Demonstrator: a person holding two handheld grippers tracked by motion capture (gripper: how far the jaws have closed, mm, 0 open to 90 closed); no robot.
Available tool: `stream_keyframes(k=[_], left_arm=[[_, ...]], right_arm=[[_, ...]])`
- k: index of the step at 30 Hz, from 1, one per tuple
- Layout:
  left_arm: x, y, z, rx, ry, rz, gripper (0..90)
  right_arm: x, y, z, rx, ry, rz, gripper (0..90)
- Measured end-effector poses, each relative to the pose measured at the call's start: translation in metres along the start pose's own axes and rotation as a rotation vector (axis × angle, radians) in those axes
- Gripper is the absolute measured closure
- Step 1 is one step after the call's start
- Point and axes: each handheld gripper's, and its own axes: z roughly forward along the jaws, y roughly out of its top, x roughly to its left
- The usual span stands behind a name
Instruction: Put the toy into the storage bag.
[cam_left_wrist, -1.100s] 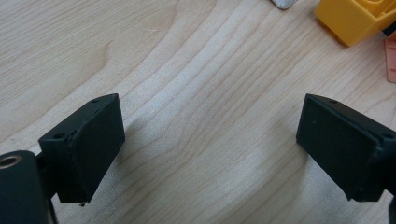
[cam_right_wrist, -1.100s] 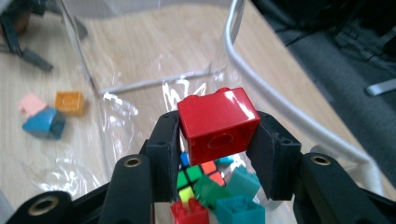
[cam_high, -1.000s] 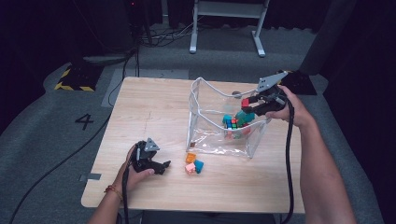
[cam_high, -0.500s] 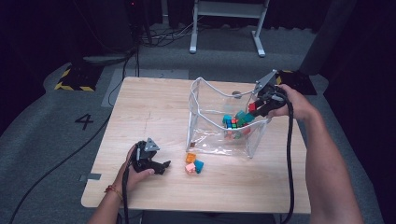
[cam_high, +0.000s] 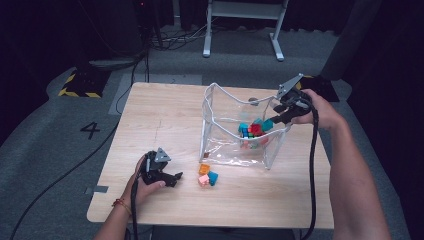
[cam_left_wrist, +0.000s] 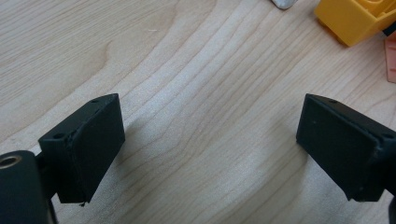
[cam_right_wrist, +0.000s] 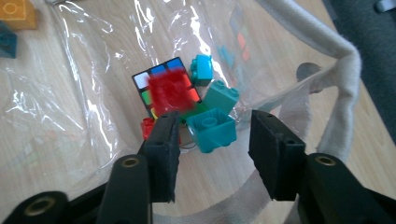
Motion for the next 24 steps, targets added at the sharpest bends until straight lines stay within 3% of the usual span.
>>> stream_keyframes(k=[6, 13, 19, 24], left_arm=[[0.000, 0.000, 0.000, 0.000, 0.000, 0.000, 7.9], [0.000, 0.000, 0.000, 0.000, 0.000, 0.000, 7.9], [0.000, 0.000, 0.000, 0.000, 0.000, 0.000, 7.9], [0.000, 0.000, 0.000, 0.000, 0.000, 0.000, 7.9]], right_arm=[[0.007, -0.009, -0.011, -0.146, -0.007, 0.031, 48.9], [0.022, -0.023, -0.022, -0.339, -0.063, 0.099, 41.4], [0.035, -0.039, -0.041, -0.470, -0.155, 0.243, 33.5], [0.053, -0.053, -0.058, -0.537, -0.231, 0.261, 28.1]])
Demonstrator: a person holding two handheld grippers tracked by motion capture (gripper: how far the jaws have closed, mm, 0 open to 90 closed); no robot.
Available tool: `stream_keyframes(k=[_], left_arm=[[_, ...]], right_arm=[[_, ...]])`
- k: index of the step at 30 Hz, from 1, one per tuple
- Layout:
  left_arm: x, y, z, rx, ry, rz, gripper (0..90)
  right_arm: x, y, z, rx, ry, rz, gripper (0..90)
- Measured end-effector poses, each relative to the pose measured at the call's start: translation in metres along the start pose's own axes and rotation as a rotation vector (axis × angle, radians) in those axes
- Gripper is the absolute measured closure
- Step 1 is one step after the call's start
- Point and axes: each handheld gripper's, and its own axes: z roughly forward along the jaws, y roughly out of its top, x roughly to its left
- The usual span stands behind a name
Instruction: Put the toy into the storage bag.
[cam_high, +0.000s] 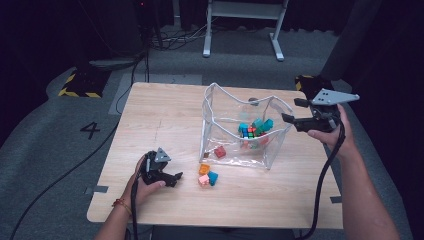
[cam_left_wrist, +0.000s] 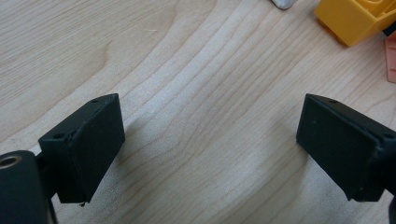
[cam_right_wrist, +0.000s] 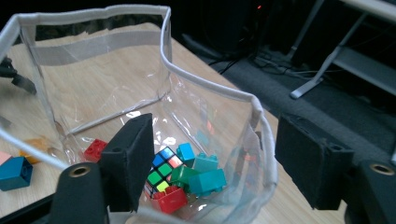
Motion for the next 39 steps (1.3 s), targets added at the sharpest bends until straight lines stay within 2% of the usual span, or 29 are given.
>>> stream_keyframes(k=[2, 5, 8, 11, 16, 27, 29, 30, 33, 39], left_arm=[[0.000, 0.000, 0.000, 0.000, 0.000, 0.000, 7.9], [0.000, 0.000, 0.000, 0.000, 0.000, 0.000, 7.9], [0.000, 0.000, 0.000, 0.000, 0.000, 0.000, 7.9], [0.000, 0.000, 0.000, 0.000, 0.001, 0.000, 7.9], [0.000, 0.000, 0.000, 0.000, 0.000, 0.000, 7.9], [0.000, 0.000, 0.000, 0.000, 0.000, -0.001, 7.9], [0.000, 0.000, 0.000, 0.000, 0.000, 0.000, 7.9], [0.000, 0.000, 0.000, 0.000, 0.001, 0.000, 7.9], [0.000, 0.000, 0.000, 0.000, 0.001, 0.000, 7.9], [0.000, 0.000, 0.000, 0.000, 0.000, 0.000, 7.9]], right_arm=[[0.006, -0.002, -0.011, -0.003, -0.026, 0.001, 27.7], [0.016, -0.008, -0.027, -0.051, -0.019, -0.012, 27.1], [0.025, -0.012, -0.038, -0.087, -0.013, -0.004, 26.9], [0.036, -0.019, -0.046, -0.117, -0.009, -0.015, 26.3], [0.051, -0.034, -0.053, -0.136, 0.008, 0.001, 26.8], [0.083, -0.070, -0.044, -0.122, 0.075, 0.036, 28.1], [0.091, -0.075, -0.038, -0.113, 0.090, 0.025, 28.1], [0.094, -0.077, -0.036, -0.104, 0.101, 0.034, 28.2], [0.107, -0.083, -0.024, -0.077, 0.128, 0.011, 28.2], [0.129, -0.089, 0.001, -0.050, 0.207, -0.004, 28.3]])
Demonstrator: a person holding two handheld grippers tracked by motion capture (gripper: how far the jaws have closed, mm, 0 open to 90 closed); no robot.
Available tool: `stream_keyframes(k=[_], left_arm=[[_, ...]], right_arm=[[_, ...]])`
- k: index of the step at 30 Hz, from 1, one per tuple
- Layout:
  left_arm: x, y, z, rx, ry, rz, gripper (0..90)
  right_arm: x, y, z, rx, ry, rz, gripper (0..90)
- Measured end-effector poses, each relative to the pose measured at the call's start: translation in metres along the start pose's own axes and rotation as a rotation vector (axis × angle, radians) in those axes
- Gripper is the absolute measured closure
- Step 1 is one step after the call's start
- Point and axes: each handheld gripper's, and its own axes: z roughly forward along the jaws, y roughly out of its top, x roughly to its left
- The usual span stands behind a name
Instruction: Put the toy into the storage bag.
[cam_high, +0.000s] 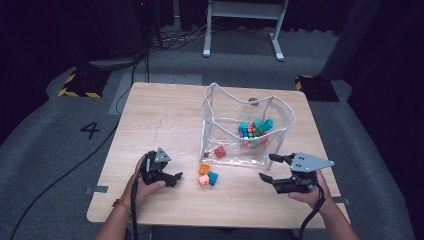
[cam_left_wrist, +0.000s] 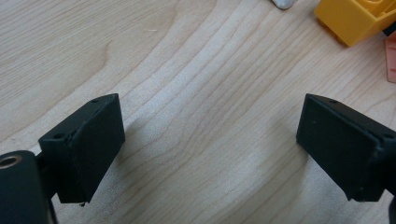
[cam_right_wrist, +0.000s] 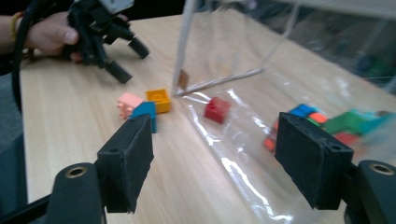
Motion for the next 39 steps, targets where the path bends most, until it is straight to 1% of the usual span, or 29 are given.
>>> stream_keyframes(k=[1, 2, 3, 4, 8, 9, 10, 11, 13, 14, 15, 18, 20, 22, 23, 24, 27, 28, 30, 32, 34, 36, 37, 38, 39], left_arm=[[0.000, 0.000, 0.000, 0.000, 0.000, 0.000, 7.9], [0.000, 0.000, 0.000, 0.000, 0.000, 0.000, 7.9], [0.000, 0.000, 0.000, 0.000, 0.000, 0.000, 7.9], [0.000, 0.000, 0.000, 0.000, 0.000, -0.001, 7.9], [0.000, 0.000, 0.000, 0.000, 0.000, 0.000, 7.9], [0.000, 0.000, 0.000, 0.000, 0.000, 0.000, 7.9], [0.000, 0.000, 0.000, 0.000, 0.000, 0.000, 7.9], [0.000, 0.000, 0.000, 0.000, 0.000, 0.000, 7.9], [0.000, 0.000, 0.000, 0.000, 0.000, 0.000, 7.9], [0.000, 0.000, 0.000, 0.000, 0.000, 0.000, 8.0], [0.000, 0.000, 0.000, 0.000, 0.000, 0.000, 7.9], [0.000, 0.000, 0.000, 0.000, 0.000, 0.000, 7.9], [0.000, 0.000, 0.000, 0.000, 0.000, 0.000, 7.9], [0.000, 0.000, 0.000, 0.000, 0.000, 0.000, 7.9], [0.000, 0.000, 0.000, 0.000, 0.000, 0.000, 7.9], [0.000, 0.000, 0.000, 0.000, 0.000, 0.000, 7.9], [0.000, 0.000, 0.000, 0.000, 0.000, 0.000, 7.9], [0.000, 0.000, 0.000, 0.000, 0.000, 0.000, 8.0], [0.000, 0.000, 0.000, 0.000, 0.000, 0.000, 8.0], [0.000, 0.000, 0.000, 0.000, 0.000, 0.000, 7.9], [0.000, 0.000, 0.000, 0.000, 0.000, 0.000, 7.9], [0.000, 0.000, 0.000, 0.000, 0.000, 0.000, 7.9], [0.000, 0.000, 0.000, 0.000, 0.000, 0.000, 7.9], [0.000, 0.000, 0.000, 0.000, 0.000, 0.000, 7.9], [0.000, 0.000, 0.000, 0.000, 0.000, 0.000, 7.9]], right_arm=[[0.003, -0.001, 0.005, 0.019, 0.010, -0.002, 28.4], [0.006, -0.002, 0.012, 0.028, 0.025, -0.016, 28.4], [0.009, -0.003, 0.016, 0.035, 0.035, -0.019, 28.5], [0.012, -0.004, 0.023, 0.034, 0.057, -0.014, 28.6], [0.023, -0.007, 0.049, 0.069, 0.117, -0.026, 29.0], [0.026, -0.008, 0.055, 0.075, 0.128, -0.026, 29.0], [0.027, -0.008, 0.060, 0.078, 0.135, -0.036, 29.3], [0.030, -0.009, 0.066, 0.086, 0.145, -0.030, 29.4], [0.035, -0.009, 0.078, 0.108, 0.157, -0.047, 29.8], [0.037, -0.009, 0.084, 0.111, 0.167, -0.043, 30.2], [0.039, -0.009, 0.091, 0.116, 0.182, -0.049, 30.3], [0.046, -0.009, 0.105, 0.135, 0.188, -0.051, 30.8], [0.049, -0.010, 0.114, 0.159, 0.197, -0.051, 31.0], [0.052, -0.011, 0.123, 0.166, 0.198, -0.077, 31.1], [0.054, -0.011, 0.128, 0.171, 0.195, -0.075, 31.1], [0.054, -0.012, 0.132, 0.174, 0.192, -0.085, 31.2], [0.055, -0.013, 0.141, 0.183, 0.189, -0.072, 32.5], [0.055, -0.013, 0.144, 0.188, 0.186, -0.069, 33.9], [0.055, -0.014, 0.149, 0.187, 0.173, -0.055, 40.0], [0.055, -0.015, 0.153, 0.197, 0.173, -0.045, 43.0], [0.055, -0.016, 0.156, 0.205, 0.176, -0.043, 48.3], [0.056, -0.017, 0.156, 0.213, 0.180, -0.023, 54.1], [0.055, -0.018, 0.157, 0.203, 0.183, -0.030, 56.1], [0.055, -0.018, 0.156, 0.205, 0.179, -0.022, 57.1], [0.053, -0.018, 0.156, 0.206, 0.185, -0.015, 57.2]])
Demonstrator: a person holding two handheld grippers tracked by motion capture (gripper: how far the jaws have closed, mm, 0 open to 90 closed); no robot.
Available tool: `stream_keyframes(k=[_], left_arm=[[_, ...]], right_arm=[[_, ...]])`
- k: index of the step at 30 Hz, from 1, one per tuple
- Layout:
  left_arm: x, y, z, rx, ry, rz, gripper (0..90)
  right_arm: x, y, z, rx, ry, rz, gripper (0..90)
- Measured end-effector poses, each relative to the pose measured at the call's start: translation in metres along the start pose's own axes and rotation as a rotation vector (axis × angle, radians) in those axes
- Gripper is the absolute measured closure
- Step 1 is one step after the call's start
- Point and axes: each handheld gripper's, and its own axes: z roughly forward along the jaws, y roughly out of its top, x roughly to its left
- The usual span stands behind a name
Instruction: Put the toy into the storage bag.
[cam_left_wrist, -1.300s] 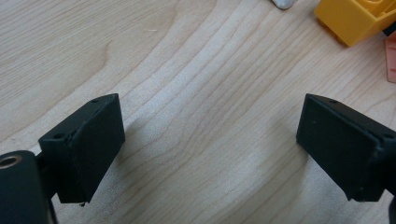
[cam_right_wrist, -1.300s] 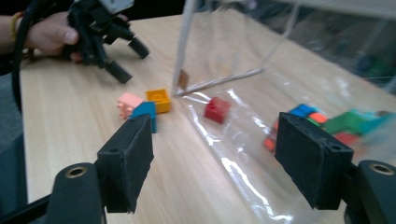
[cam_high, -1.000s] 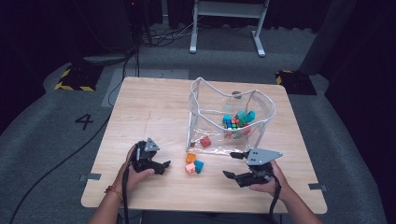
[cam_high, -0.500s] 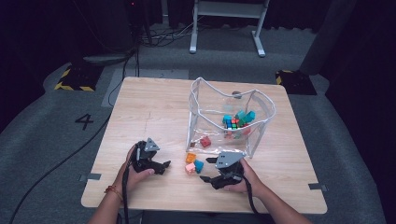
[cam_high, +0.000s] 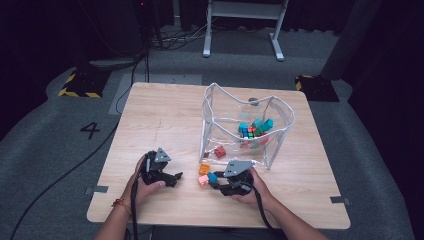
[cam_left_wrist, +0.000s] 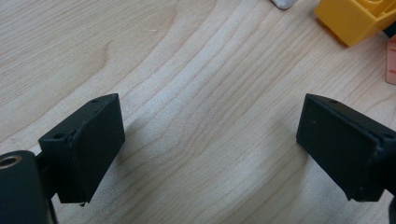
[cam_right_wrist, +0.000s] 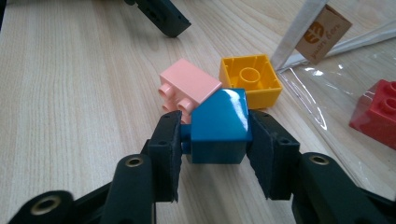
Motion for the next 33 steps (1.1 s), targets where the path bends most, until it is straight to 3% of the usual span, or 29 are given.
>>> stream_keyframes(k=[3, 4, 5, 9, 14, 26, 33], left_arm=[[0.000, 0.000, 0.000, 0.000, 0.000, 0.001, 7.9], [0.000, 0.000, 0.000, 0.000, 0.000, 0.000, 7.9], [0.000, 0.000, 0.000, 0.000, 0.000, 0.000, 7.9], [0.000, 0.000, 0.000, 0.000, 0.000, 0.000, 8.0], [0.000, 0.000, 0.000, -0.001, 0.000, 0.000, 7.9], [0.000, 0.000, 0.000, -0.001, 0.000, 0.000, 7.9], [0.000, 0.000, 0.000, -0.001, 0.000, 0.000, 7.9]], right_arm=[[-0.002, -0.001, -0.004, 0.000, -0.009, -0.005, 57.3], [-0.001, -0.001, -0.007, 0.009, -0.007, 0.015, 57.3], [-0.002, -0.001, -0.008, -0.010, -0.004, 0.000, 57.4], [-0.006, -0.007, -0.028, -0.027, -0.024, -0.010, 57.4], [-0.014, -0.015, -0.056, -0.039, -0.064, 0.021, 57.4], [-0.037, -0.046, -0.132, -0.102, -0.220, 0.109, 57.4], [-0.058, -0.060, -0.166, -0.101, -0.325, 0.143, 57.4]])
